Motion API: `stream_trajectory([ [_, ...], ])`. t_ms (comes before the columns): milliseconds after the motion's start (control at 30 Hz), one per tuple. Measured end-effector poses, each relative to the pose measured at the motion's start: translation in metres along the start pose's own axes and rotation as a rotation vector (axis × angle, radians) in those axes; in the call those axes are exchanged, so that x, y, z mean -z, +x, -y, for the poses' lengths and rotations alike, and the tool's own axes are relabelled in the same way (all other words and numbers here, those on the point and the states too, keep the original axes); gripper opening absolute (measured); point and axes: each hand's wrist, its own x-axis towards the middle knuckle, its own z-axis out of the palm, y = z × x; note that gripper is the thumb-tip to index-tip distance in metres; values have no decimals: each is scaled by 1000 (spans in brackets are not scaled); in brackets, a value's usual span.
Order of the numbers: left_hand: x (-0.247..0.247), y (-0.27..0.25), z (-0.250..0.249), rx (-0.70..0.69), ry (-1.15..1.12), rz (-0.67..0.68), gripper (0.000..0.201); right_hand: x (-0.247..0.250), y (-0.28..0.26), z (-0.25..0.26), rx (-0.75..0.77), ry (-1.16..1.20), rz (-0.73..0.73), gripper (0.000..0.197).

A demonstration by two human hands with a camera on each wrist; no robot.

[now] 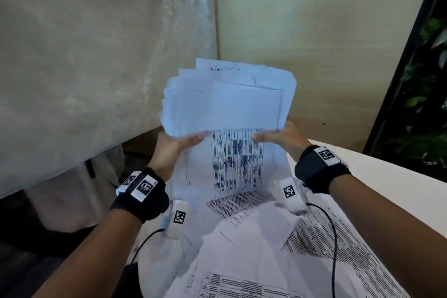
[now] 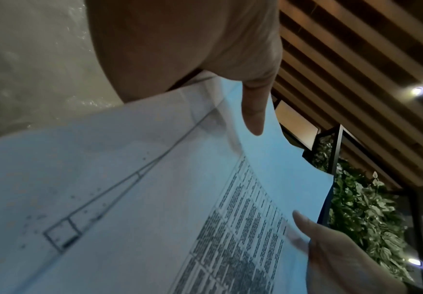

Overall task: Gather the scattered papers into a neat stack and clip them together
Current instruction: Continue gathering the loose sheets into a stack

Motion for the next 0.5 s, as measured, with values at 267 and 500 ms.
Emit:
stream_trajectory([
  [267, -28, 11, -24, -17, -162, -165, 43, -29, 5, 29, 173, 307, -113, 48],
  [500, -24, 15, -18, -83, -30, -488, 74, -28, -10, -25, -72, 116, 82, 48],
])
